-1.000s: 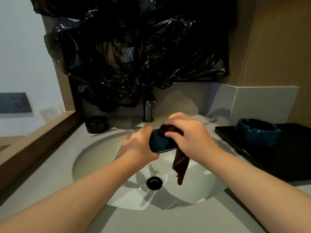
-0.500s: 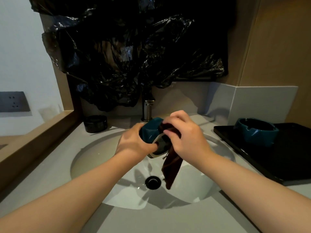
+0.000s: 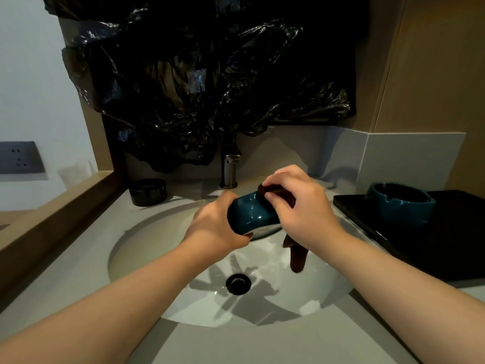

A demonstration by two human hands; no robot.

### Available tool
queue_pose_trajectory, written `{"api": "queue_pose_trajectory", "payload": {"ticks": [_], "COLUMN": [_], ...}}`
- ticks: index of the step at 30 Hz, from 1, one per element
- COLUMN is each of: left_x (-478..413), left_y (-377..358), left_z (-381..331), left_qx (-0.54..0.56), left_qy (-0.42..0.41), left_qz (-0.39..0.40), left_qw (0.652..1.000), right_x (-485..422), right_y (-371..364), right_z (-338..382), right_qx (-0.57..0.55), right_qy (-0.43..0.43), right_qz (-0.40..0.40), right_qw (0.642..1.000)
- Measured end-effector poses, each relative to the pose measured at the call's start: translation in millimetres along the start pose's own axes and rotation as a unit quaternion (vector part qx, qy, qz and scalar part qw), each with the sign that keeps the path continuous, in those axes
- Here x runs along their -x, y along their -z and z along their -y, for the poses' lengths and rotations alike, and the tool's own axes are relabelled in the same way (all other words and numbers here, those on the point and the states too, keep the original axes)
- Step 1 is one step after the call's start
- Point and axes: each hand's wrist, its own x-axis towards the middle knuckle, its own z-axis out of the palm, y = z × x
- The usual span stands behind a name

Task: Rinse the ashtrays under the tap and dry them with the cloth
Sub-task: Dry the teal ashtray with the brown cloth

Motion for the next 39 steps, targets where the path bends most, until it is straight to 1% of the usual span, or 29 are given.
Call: {"api": "queue_pose_trajectory", "payload": {"ticks": [1,2,3,5,7,9,10,12,15,16,18,19,20,21,24,26,29,33,35,36,39], "left_x": [1,1,2,3,4,3,2,2,0,-1,-3,-4,-5,-6,-8,-9,-8,-9,-9,-8,-5], "left_y": [0,0,0,0,0,1,1,1,1,1,2,2,2,2,4,5,7,9,9,7,1], "left_z": [-1,-1,-2,-4,-6,-7,-8,-8,-6,-5,-2,-1,0,2,5,8,8,10,11,12,12], "left_qx": [0.000,0.000,0.000,0.004,0.015,0.043,0.059,0.085,0.116,0.127,0.155,0.168,0.178,0.185,0.203,0.220,0.242,0.292,0.307,0.298,0.208], "left_qy": [-0.003,-0.006,-0.008,-0.011,-0.015,-0.017,-0.016,-0.013,-0.008,-0.003,0.013,0.024,0.034,0.043,0.061,0.072,0.077,0.085,0.086,0.079,0.036], "left_qz": [-0.002,-0.004,-0.006,-0.002,-0.002,-0.018,-0.027,-0.037,-0.041,-0.041,-0.033,-0.026,-0.020,-0.014,0.000,0.008,0.034,0.084,0.097,0.098,0.084], "left_qw": [1.000,1.000,1.000,1.000,1.000,0.999,0.998,0.996,0.992,0.991,0.987,0.985,0.983,0.982,0.977,0.973,0.967,0.949,0.943,0.946,0.974], "right_x": [-1,-3,-5,-9,-10,-10,-11,-11,-12,-12,-13,-13,-12,-12,-8,-7,-8,-7,-7,-8,-10], "right_y": [-1,-1,0,0,-3,-6,-8,-8,4,11,25,29,31,30,22,18,18,18,20,21,21], "right_z": [-3,-6,-10,-23,-36,-44,-46,-49,-57,-59,-57,-55,-51,-48,-43,-42,-39,-39,-37,-35,-30], "right_qx": [0.001,-0.009,-0.024,-0.047,-0.094,-0.163,-0.191,-0.213,-0.239,-0.251,-0.245,-0.230,-0.219,-0.211,-0.199,-0.201,-0.202,-0.173,-0.179,-0.166,-0.058], "right_qy": [-0.001,-0.022,-0.062,-0.168,-0.280,-0.362,-0.388,-0.424,-0.446,-0.448,-0.422,-0.397,-0.367,-0.340,-0.294,-0.281,-0.276,-0.265,-0.260,-0.248,-0.174], "right_qz": [-0.005,-0.011,-0.015,0.000,0.026,0.040,0.046,0.071,0.138,0.175,0.280,0.324,0.349,0.355,0.308,0.273,0.247,0.250,0.239,0.234,0.241], "right_qw": [1.000,1.000,0.998,0.985,0.955,0.917,0.900,0.878,0.851,0.840,0.827,0.828,0.834,0.845,0.883,0.898,0.907,0.915,0.918,0.925,0.953]}}
